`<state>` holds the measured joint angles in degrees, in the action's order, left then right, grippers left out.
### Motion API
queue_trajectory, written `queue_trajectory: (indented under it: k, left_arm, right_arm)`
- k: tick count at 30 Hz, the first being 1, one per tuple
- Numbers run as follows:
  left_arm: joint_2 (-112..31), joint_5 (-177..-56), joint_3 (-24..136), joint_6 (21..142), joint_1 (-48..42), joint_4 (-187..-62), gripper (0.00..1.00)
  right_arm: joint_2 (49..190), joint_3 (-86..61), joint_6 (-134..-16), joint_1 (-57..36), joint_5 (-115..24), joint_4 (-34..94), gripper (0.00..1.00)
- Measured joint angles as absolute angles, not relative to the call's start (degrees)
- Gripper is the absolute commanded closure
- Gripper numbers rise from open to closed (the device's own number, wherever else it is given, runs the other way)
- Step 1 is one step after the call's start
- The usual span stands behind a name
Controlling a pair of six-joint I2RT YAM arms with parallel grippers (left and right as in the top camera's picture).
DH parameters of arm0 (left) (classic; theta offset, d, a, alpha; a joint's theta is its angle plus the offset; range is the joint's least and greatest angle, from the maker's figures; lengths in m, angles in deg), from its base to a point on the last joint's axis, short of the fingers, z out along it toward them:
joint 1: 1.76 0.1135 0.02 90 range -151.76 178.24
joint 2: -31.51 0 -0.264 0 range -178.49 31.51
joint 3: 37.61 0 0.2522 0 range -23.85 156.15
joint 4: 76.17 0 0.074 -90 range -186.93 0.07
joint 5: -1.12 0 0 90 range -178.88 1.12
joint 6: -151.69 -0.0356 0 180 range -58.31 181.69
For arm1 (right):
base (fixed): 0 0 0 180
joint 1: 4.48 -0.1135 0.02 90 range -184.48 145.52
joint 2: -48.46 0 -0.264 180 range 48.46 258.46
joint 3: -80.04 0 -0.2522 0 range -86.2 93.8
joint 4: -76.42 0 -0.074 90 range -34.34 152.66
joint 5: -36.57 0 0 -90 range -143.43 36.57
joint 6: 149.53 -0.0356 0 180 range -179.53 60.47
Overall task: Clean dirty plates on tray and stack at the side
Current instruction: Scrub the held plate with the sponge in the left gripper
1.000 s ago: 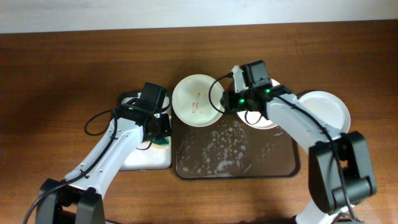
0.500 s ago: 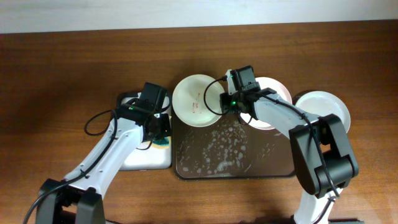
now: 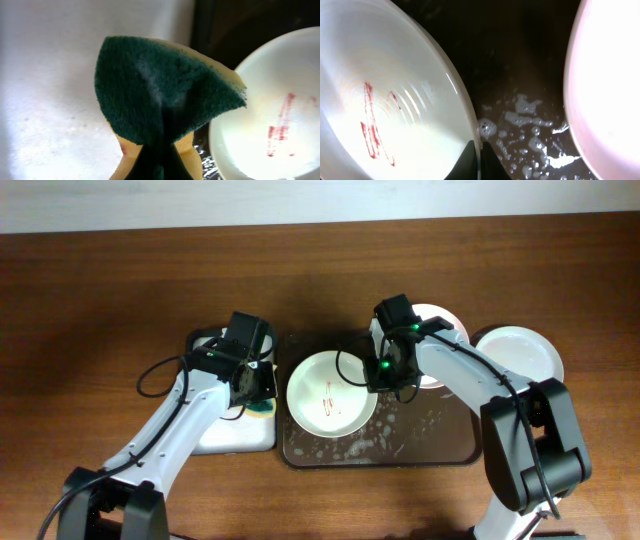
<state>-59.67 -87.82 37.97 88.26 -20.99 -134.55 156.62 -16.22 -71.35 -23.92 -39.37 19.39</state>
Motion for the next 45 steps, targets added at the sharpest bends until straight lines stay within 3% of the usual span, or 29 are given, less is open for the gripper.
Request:
queue_trajectory:
  k: [25,35,45]
  left_arm:
    - [-67.5,-95.2,38.0,95.0,-40.8,-118.9,1.00]
    - [-73.1,-95.9,38.0,97.5,-41.4,-113.0,1.00]
    - [-73.6,-92.9,39.0,97.6,-38.0,-117.0,1.00]
  right_arm:
    - [156.6,-17.3,-71.3,-23.9,-39.0,17.4,0.95]
    - [156.6,-17.8,-71.4,-23.9,-39.8,17.3,0.96]
    - [156.6,-17.9,-71.4,-24.0,-39.2,17.4,0.96]
